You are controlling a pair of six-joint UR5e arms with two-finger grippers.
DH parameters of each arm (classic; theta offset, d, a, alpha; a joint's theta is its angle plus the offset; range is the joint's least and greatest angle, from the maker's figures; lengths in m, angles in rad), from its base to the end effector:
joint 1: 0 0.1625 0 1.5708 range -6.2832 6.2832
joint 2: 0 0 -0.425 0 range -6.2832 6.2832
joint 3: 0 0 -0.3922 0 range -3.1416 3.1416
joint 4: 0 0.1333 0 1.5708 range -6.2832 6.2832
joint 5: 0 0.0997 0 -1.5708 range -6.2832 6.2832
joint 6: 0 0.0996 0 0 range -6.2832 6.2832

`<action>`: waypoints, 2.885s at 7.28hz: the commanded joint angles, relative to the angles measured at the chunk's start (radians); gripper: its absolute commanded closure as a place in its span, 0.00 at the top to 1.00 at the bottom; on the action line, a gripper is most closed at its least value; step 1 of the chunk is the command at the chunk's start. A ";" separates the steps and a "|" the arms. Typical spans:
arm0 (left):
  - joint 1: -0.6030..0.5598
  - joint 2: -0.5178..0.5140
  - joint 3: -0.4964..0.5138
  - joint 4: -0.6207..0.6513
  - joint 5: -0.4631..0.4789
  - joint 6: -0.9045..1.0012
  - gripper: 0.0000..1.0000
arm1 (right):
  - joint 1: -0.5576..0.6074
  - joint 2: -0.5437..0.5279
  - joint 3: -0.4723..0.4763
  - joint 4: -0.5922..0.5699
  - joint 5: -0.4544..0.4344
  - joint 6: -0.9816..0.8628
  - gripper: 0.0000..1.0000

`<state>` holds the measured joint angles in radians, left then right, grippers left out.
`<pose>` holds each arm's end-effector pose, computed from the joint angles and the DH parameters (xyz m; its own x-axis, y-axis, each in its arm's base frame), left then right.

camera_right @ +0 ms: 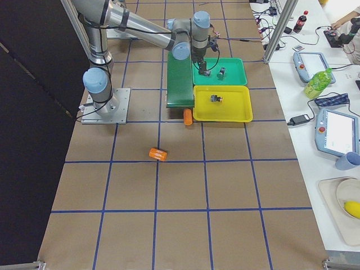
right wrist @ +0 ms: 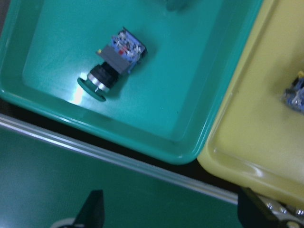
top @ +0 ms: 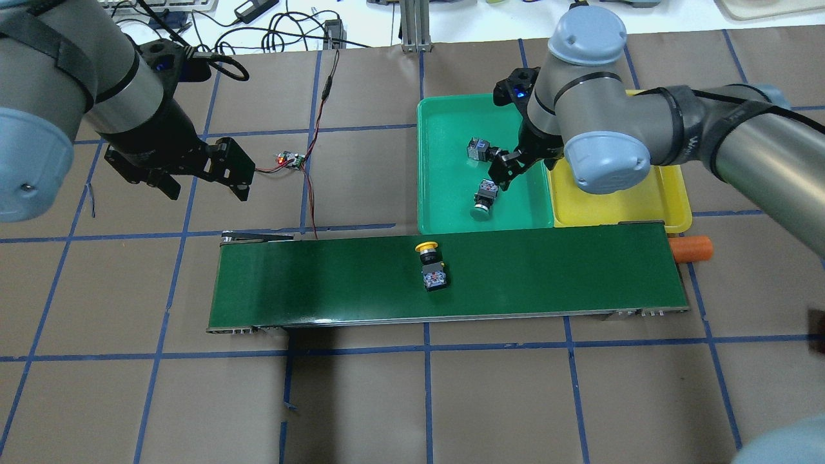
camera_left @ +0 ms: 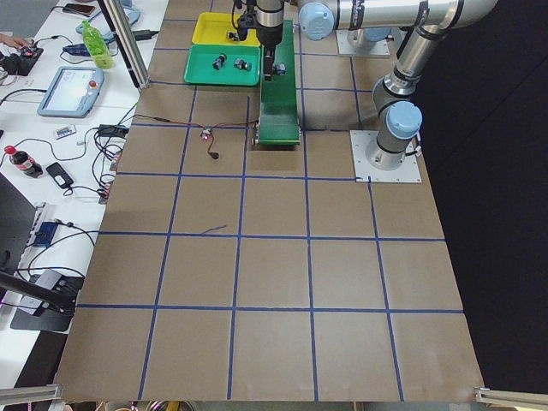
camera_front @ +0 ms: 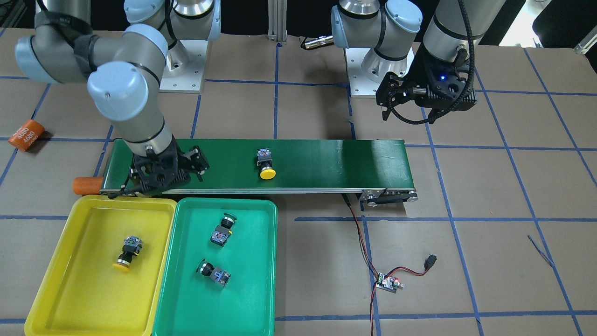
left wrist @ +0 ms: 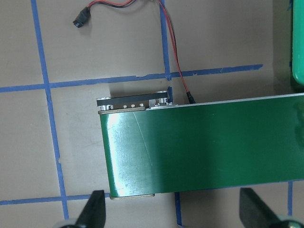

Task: Sort buttons by color to trays
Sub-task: 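Place the green switch in the green tray with the right gripper, then grasp the last yellow-capped switch on the belt with the right gripper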

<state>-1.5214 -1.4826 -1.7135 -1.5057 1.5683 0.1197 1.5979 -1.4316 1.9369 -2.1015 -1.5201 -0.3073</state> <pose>-0.1109 -0.4610 0.4659 -0.9975 0.0703 0.0012 0.0702 0.9975 -0.0108 0.1520 -0.5004 0.2966 -0.9434 -0.3293 -0.0406 -0.3278 0.9439 -0.0395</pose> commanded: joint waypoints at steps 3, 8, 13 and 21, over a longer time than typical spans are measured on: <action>0.004 0.004 -0.003 -0.001 0.003 0.000 1.00 | 0.000 -0.124 0.165 -0.005 0.000 0.241 1.00; 0.007 -0.001 -0.003 0.009 -0.001 0.000 1.00 | 0.178 -0.109 0.159 -0.035 0.021 0.551 1.00; 0.009 -0.004 -0.003 0.007 -0.002 0.000 1.00 | 0.214 -0.027 0.171 -0.138 0.006 0.559 1.00; 0.010 -0.002 -0.005 0.007 -0.001 0.000 1.00 | 0.133 0.130 -0.098 -0.061 -0.020 0.505 0.08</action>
<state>-1.5110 -1.4857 -1.7175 -1.4987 1.5677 0.1197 1.7686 -1.3774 1.9630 -2.2134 -1.5250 0.2077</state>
